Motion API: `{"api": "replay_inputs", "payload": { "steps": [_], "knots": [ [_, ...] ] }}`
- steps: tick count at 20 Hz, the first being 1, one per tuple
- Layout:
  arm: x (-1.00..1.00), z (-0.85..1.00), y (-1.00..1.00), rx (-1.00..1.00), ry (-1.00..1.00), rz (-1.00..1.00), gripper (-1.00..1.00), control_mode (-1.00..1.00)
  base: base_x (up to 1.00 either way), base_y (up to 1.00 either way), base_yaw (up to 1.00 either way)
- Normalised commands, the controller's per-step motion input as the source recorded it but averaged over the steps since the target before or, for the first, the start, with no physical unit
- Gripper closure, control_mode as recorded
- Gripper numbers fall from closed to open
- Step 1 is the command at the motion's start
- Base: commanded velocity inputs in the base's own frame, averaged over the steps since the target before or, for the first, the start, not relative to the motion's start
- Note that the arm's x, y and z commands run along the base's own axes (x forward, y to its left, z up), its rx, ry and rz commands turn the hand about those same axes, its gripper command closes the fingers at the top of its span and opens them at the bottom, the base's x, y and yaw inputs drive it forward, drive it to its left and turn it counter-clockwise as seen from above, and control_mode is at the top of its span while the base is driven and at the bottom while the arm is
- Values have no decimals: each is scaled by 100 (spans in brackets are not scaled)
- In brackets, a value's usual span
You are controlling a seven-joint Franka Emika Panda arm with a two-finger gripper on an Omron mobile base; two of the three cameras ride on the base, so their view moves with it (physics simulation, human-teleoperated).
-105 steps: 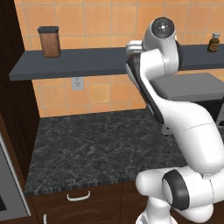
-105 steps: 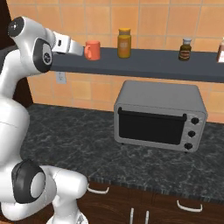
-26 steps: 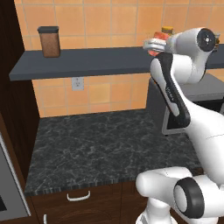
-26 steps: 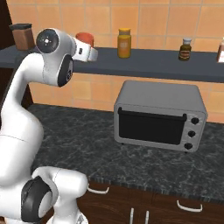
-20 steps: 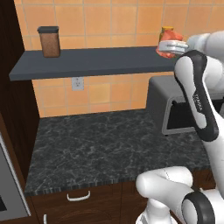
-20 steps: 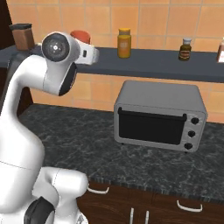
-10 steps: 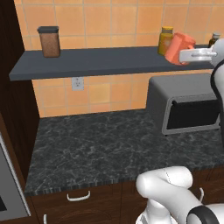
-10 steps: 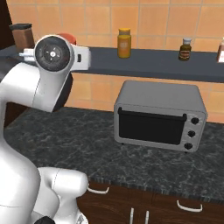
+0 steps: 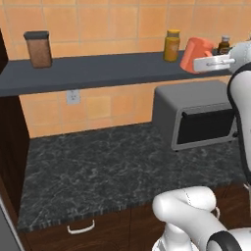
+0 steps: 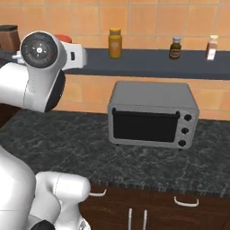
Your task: Gather all objects into one cabinet and sort the glasses and bowls to opposite sides.
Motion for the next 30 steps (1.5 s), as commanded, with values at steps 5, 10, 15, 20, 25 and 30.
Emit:
{"api": "replay_inputs", "payload": {
  "steps": [5,10,15,20,25,30],
  "knots": [
    [0,0,0,0,0,0,100,100,0,-22,-46],
    [0,0,0,0,0,0,100,100,0,-31,-55],
    [0,0,0,0,0,0,100,100,0,-49,-64],
    [0,0,0,0,0,0,100,100,0,-62,-69],
    [0,0,0,0,0,0,100,100,0,-63,-74],
    [0,0,0,0,0,0,100,100,0,-58,-78]
  ]
}}
